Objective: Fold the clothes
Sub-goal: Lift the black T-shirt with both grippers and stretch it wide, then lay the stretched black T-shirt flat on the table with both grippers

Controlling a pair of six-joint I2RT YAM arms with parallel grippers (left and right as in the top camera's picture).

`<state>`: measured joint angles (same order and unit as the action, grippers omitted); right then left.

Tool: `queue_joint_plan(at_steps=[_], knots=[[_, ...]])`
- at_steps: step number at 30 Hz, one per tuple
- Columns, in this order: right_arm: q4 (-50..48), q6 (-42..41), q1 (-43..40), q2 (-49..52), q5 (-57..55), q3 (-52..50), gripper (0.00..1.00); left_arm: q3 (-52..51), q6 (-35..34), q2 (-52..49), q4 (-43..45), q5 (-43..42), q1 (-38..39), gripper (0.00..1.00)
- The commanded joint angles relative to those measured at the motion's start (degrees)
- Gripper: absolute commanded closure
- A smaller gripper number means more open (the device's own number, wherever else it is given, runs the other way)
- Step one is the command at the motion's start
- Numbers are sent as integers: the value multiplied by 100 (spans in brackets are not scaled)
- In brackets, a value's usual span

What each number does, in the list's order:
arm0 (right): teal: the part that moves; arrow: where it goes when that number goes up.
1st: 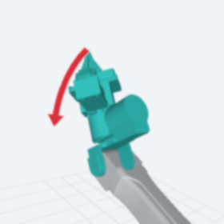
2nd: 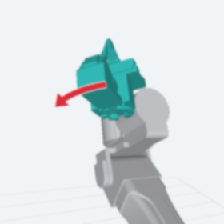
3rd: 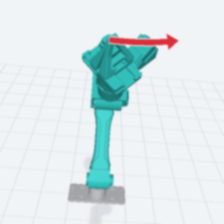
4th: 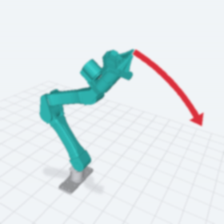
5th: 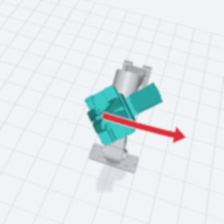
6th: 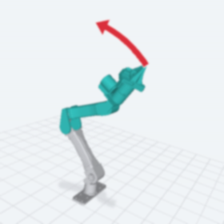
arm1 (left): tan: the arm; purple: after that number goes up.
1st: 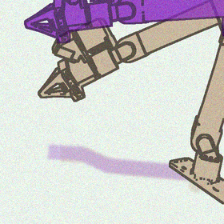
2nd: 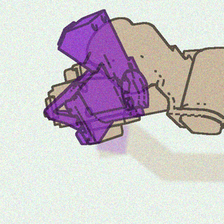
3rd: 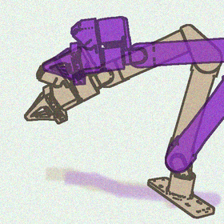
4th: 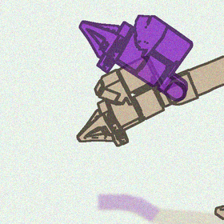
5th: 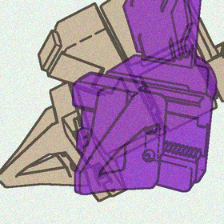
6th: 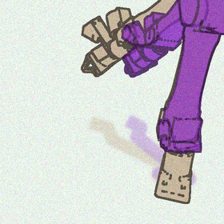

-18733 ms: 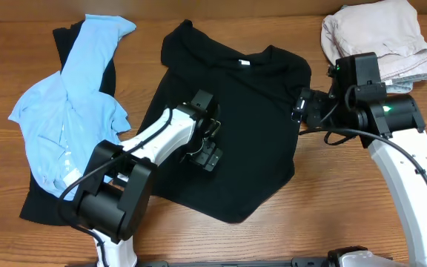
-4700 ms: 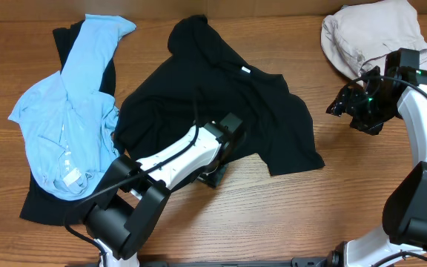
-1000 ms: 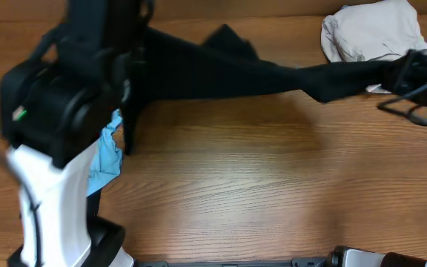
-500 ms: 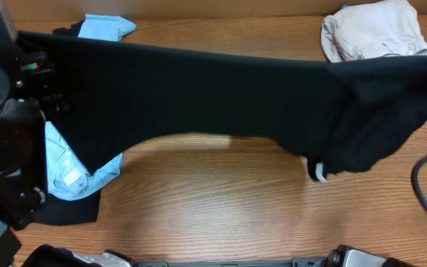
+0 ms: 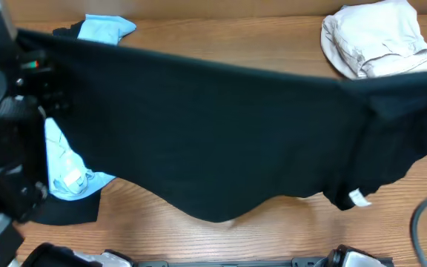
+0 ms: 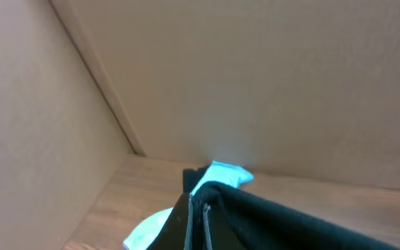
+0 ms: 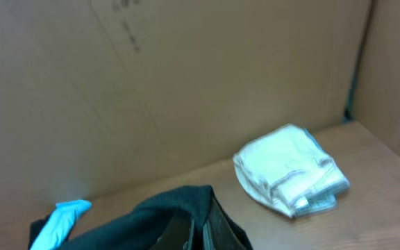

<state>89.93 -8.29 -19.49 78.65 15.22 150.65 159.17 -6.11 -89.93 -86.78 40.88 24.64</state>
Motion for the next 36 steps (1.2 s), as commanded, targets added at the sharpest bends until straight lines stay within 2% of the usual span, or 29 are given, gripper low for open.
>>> queue_joint_plan(at_steps=[1, 5, 10, 13, 16, 20, 23, 27, 36], knots=[[-295, 109, -50, 772, 289, -68, 96, 24, 529, -586, 391, 175, -81, 96], [-975, 105, -46, 1569, 455, -68, 96, 24, 741, -1257, 1185, 105, -463, 96], [-2243, 9, 72, 2371, 702, -68, 96, 26, 745, -1954, 2380, -693, -1080, 96], [-3077, -116, 221, 2555, 693, -68, 96, 26, 778, -2199, 3150, -892, -1263, 96], [-3775, -173, 304, 2557, 629, -48, 96, 26, 1093, -2286, 3884, -942, -1316, 96], [-4015, -216, 304, 2551, 632, 61, 96, 26, 1499, -2288, 4339, -960, -1318, 96], [-3773, -61, 304, 2566, 632, 37, 96, 24, 1685, -2297, 4074, -1285, -1333, 96], [-3217, 118, 332, 2640, 634, -144, 96, -9, 1641, -2376, 3058, -1720, -1388, 96], [-1451, 533, 463, 2789, 629, -1178, 96, -9, -160, -3106, 197, -1996, -1572, 96]])
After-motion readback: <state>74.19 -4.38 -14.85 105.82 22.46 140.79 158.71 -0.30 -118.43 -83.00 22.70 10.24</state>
